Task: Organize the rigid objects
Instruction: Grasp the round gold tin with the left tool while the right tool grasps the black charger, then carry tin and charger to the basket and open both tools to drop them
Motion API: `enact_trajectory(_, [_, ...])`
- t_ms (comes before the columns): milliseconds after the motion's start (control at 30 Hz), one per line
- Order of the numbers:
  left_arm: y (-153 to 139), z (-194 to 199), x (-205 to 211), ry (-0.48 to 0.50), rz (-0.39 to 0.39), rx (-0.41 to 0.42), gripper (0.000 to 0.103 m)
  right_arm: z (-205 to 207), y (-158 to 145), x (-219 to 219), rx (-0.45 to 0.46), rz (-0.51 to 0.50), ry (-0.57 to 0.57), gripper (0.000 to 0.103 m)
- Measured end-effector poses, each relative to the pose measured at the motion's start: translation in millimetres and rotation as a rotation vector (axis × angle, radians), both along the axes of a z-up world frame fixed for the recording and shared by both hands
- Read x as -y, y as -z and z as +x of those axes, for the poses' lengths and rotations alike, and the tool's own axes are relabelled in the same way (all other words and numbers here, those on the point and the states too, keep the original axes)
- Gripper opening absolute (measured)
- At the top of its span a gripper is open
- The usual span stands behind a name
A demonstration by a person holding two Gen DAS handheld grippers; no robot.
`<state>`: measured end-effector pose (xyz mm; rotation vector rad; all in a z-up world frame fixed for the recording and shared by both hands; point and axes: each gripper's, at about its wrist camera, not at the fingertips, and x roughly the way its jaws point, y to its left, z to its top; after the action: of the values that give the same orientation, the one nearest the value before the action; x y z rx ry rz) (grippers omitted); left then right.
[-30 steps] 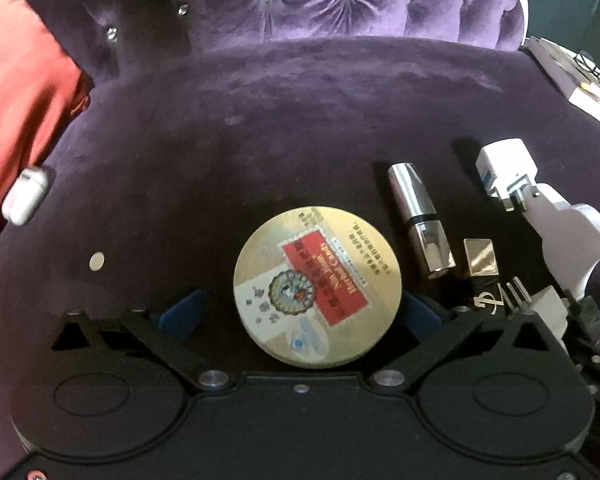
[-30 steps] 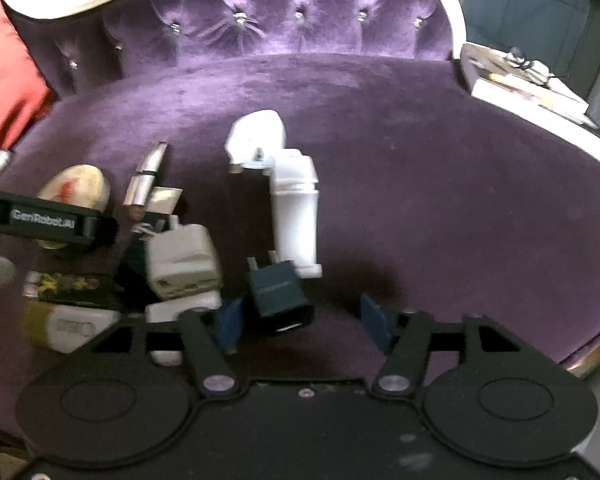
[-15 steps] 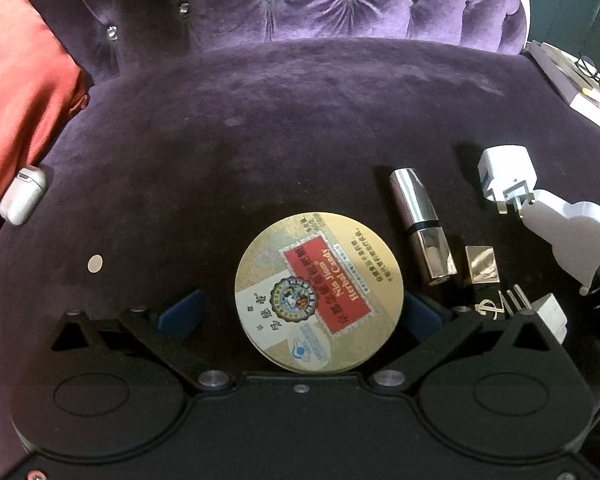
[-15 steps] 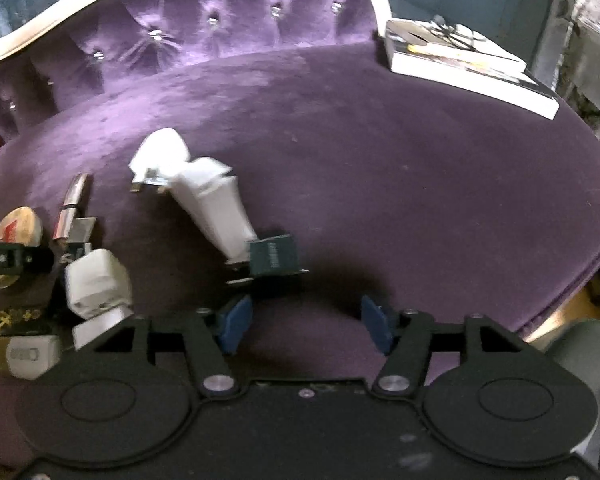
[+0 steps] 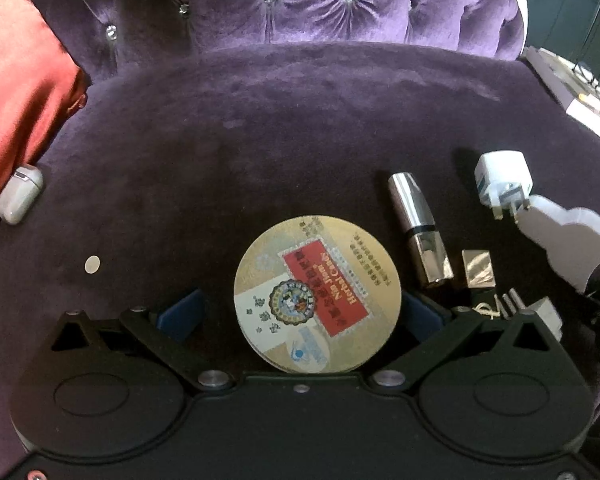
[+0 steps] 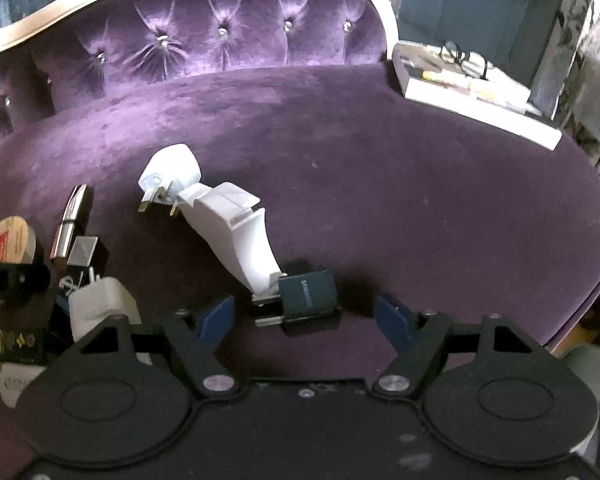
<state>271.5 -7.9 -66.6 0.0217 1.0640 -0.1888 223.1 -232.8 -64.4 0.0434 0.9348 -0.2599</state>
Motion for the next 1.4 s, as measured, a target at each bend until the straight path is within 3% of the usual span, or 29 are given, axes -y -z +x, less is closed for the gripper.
enact_trajectory(100, [-2, 1, -5, -0.010, -0.045, 0.010, 0.091, 3, 2, 2, -0.012, 0.050, -0.008, 0.053])
enact_trajectory(133, [-4, 1, -6, -0.008, -0.053, 0.020, 0.080, 3, 1, 0, -0.009, 0.046, -0.018, 0.044])
enact_trajectory(167, [-6, 0, -6, -0.002, -0.065, 0.030, 0.073, 3, 1, -2, -0.006, 0.033, -0.028, 0.043])
enact_trajectory(267, [-5, -1, -2, 0.006, -0.055, 0.037, 0.073, 1, 0, -6, 0.001, 0.011, -0.037, 0.042])
enact_trajectory(467, [-8, -7, 3, -0.002, -0.060, 0.069, 0.072, -3, -4, 3, 0.020, 0.061, -0.004, 0.042])
enact_trajectory(833, [-22, -24, -7, -0.062, -0.079, 0.146, 0.072, -21, -25, 21, 0.157, 0.190, 0.037, 0.042])
enact_trajectory(1067, [-35, -68, -7, -0.057, -0.041, 0.105, 0.072, -50, -38, 8, 0.223, 0.220, -0.034, 0.042])
enact_trajectory(1200, [-42, -99, -16, -0.072, -0.077, 0.044, 0.072, -71, -43, -3, 0.208, 0.209, -0.066, 0.042])
enact_trajectory(1400, [-40, -149, -10, -0.030, -0.030, -0.017, 0.072, -117, -45, -26, 0.141, 0.180, -0.142, 0.042])
